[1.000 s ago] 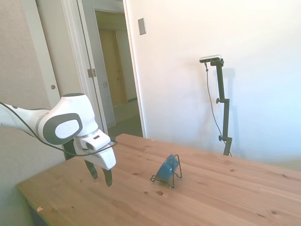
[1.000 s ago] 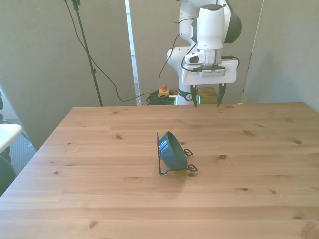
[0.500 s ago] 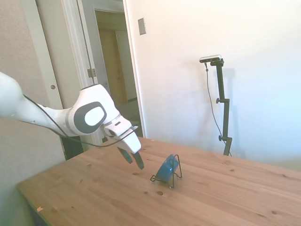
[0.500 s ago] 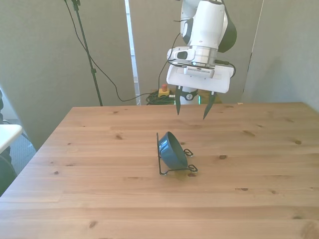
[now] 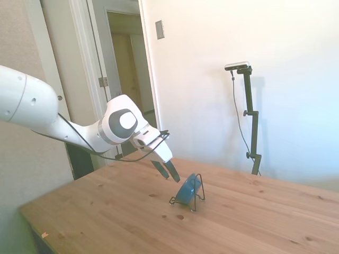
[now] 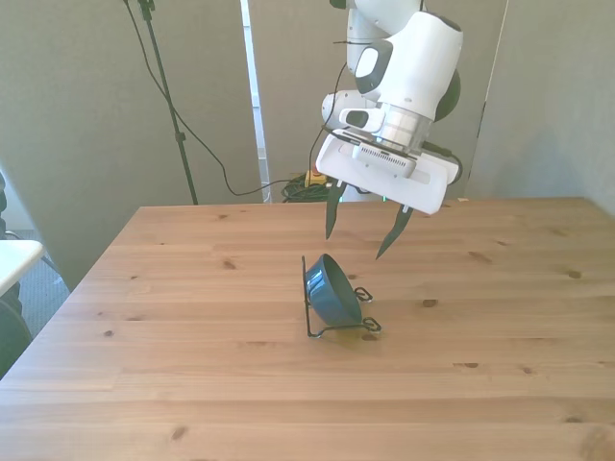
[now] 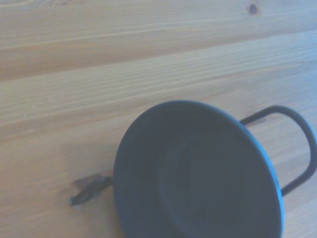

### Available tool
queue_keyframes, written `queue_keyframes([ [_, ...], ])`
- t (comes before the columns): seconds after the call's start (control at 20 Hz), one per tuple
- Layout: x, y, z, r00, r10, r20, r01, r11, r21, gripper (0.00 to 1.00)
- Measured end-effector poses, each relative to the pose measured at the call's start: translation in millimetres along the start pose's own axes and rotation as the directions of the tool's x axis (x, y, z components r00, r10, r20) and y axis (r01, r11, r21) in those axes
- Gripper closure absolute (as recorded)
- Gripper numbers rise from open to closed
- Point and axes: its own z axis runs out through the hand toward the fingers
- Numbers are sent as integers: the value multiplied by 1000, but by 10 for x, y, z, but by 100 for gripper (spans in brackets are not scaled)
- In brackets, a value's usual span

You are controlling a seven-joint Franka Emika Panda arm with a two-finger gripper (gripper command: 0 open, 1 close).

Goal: Unload the bowl

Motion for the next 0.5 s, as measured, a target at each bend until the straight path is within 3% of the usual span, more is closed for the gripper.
queue_keyframes([
  [0.5, 53, -25, 196, 993, 75, -97, -82, 994, -71, 0],
])
